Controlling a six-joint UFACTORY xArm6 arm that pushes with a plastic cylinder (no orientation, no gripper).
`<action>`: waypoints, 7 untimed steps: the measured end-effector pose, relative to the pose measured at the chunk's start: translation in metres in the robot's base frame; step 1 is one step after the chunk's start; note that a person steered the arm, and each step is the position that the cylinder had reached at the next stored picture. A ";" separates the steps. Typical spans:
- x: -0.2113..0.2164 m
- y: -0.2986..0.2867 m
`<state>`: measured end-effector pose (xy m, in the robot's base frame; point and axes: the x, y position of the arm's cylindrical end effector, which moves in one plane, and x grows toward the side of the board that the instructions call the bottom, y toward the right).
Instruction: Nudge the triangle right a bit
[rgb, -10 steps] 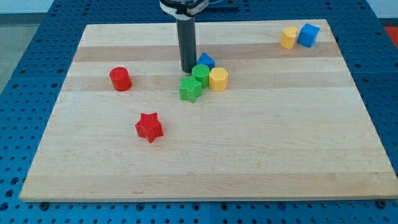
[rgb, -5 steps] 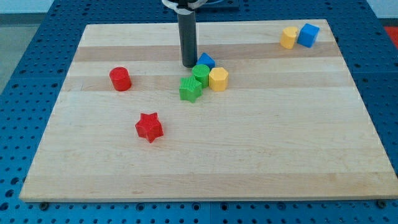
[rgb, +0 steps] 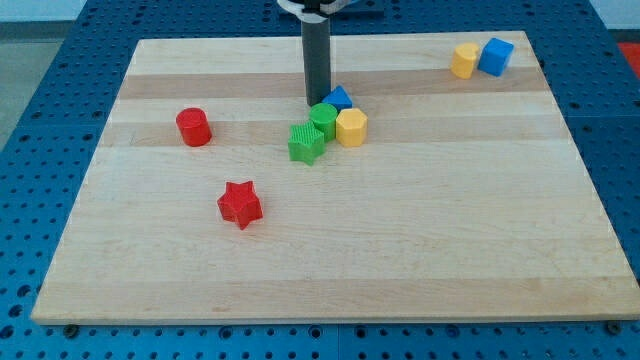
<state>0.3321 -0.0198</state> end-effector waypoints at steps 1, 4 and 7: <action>-0.002 0.000; -0.075 0.064; -0.124 0.217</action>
